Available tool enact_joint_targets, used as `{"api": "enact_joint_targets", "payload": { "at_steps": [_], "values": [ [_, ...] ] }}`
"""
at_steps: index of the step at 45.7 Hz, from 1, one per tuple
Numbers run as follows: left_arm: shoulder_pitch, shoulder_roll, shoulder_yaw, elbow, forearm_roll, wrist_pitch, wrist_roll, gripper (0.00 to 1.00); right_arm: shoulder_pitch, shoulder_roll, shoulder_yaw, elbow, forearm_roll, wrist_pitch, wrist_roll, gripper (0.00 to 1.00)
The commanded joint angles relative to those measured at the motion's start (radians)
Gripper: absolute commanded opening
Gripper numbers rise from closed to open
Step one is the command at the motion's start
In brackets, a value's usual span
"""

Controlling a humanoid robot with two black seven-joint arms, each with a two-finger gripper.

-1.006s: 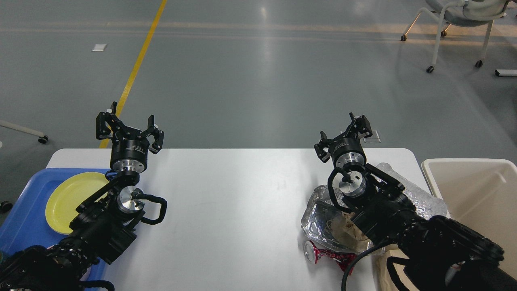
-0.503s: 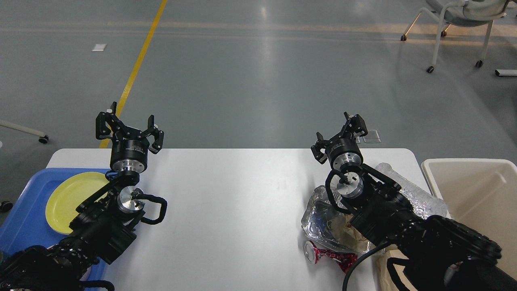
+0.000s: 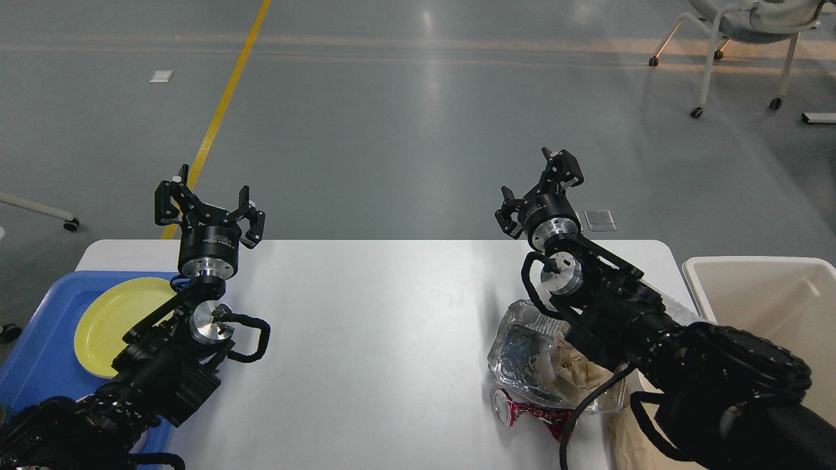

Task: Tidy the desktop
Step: 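Raise the right gripper up and away from the paper bag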

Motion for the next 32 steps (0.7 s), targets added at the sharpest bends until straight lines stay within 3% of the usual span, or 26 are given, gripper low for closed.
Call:
{"api": "enact_joint_targets", "payload": {
  "at_steps": [1,14,32],
  "values": [
    [0.0,0.0,0.0,0.0,0.0,0.0,0.0,1.0,0.015,-0.002,0.007,-0.005,0.0,-0.004,-0.01,1.0],
    [0.0,0.0,0.0,0.0,0.0,0.0,0.0,1.0,0.036,-0.074,0.043,-0.008,0.0,-0.021,-0.043,1.0],
    [0.0,0.0,0.0,0.0,0.0,0.0,0.0,1.0,0.018,-0.078,0.049,-0.008,0.0,-0.065,-0.043,1.0]
  ]
}}
